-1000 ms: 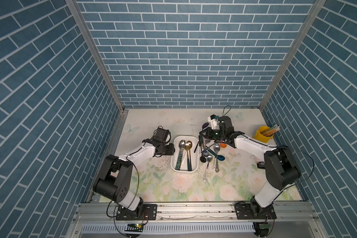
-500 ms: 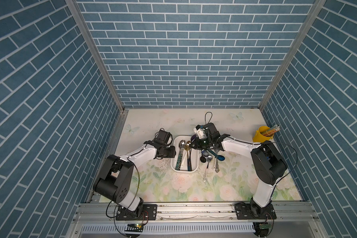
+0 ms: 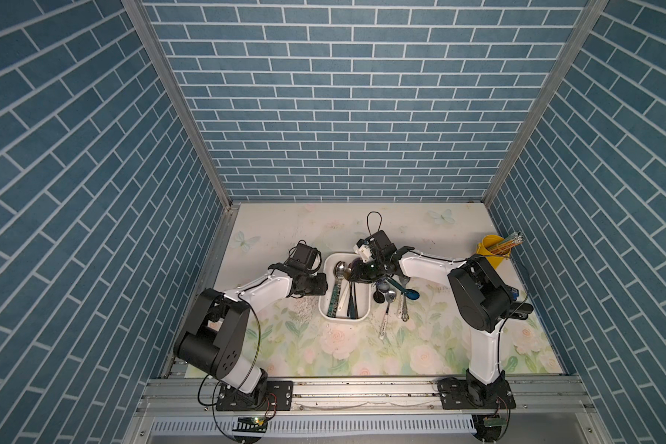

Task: Put the spoon into the storage box
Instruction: Place the spoon in the storage box, then adjust the storage box at the center of the board.

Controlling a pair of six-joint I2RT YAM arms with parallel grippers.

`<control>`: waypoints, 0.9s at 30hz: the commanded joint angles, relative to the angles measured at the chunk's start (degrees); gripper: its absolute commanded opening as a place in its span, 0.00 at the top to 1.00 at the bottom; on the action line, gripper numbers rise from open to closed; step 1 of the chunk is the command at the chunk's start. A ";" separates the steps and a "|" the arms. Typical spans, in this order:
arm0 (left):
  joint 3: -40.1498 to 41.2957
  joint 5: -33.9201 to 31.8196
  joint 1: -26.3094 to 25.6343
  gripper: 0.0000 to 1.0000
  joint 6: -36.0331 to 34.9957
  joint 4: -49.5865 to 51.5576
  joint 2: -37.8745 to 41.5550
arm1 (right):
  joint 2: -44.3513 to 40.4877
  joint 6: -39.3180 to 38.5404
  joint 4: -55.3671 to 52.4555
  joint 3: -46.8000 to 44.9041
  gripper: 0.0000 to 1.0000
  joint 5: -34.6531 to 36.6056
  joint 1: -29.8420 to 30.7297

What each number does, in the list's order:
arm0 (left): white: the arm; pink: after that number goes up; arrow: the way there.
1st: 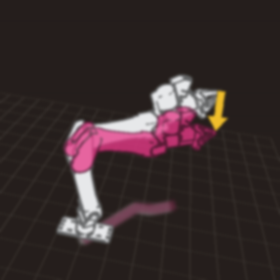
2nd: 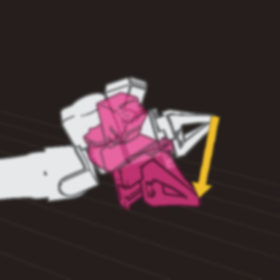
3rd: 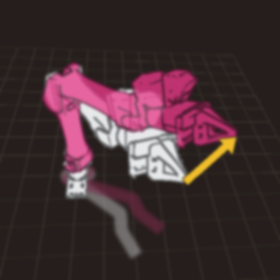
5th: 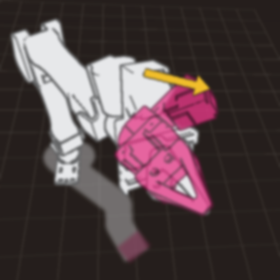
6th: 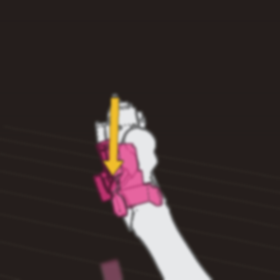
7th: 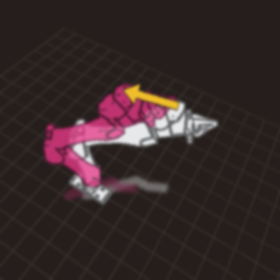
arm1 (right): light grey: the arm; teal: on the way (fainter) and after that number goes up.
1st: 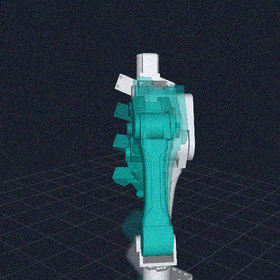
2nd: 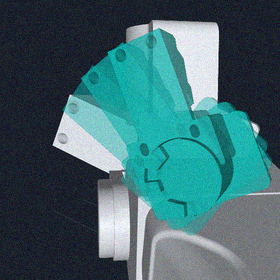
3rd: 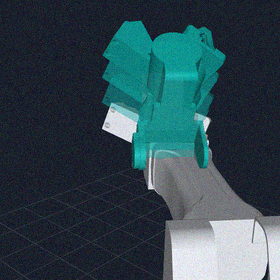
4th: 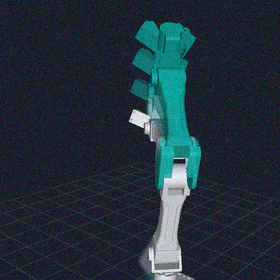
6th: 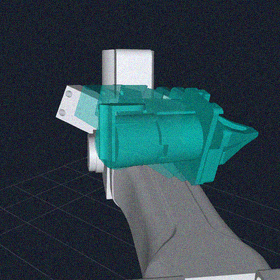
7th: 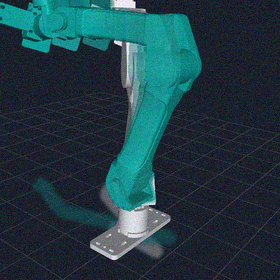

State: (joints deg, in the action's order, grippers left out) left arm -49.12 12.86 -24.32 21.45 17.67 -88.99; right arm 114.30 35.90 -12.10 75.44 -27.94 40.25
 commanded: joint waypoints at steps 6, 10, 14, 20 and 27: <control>0.00 -3.05 -0.28 0.58 1.76 0.26 0.55 | -0.06 -3.67 -6.24 3.53 0.75 3.18 0.00; -0.42 -3.32 -0.24 0.60 2.35 0.00 -0.24 | -1.54 -5.67 -9.59 5.29 0.74 5.07 0.00; -0.27 -2.58 -0.22 0.63 3.04 -1.19 -1.51 | -4.67 -6.47 -10.36 5.56 0.73 8.77 -0.28; 0.75 -5.10 -0.12 0.69 5.39 -1.42 -0.58 | -9.64 -5.23 -10.41 4.61 0.73 13.65 -2.57; 2.70 -6.43 0.23 0.76 7.85 -1.50 1.58 | -14.19 -6.16 -11.40 -1.07 0.73 17.75 -8.67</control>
State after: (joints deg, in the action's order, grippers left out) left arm -47.79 8.91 -24.62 27.55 15.18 -88.71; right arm 101.78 31.94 -21.02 77.17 -14.13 33.58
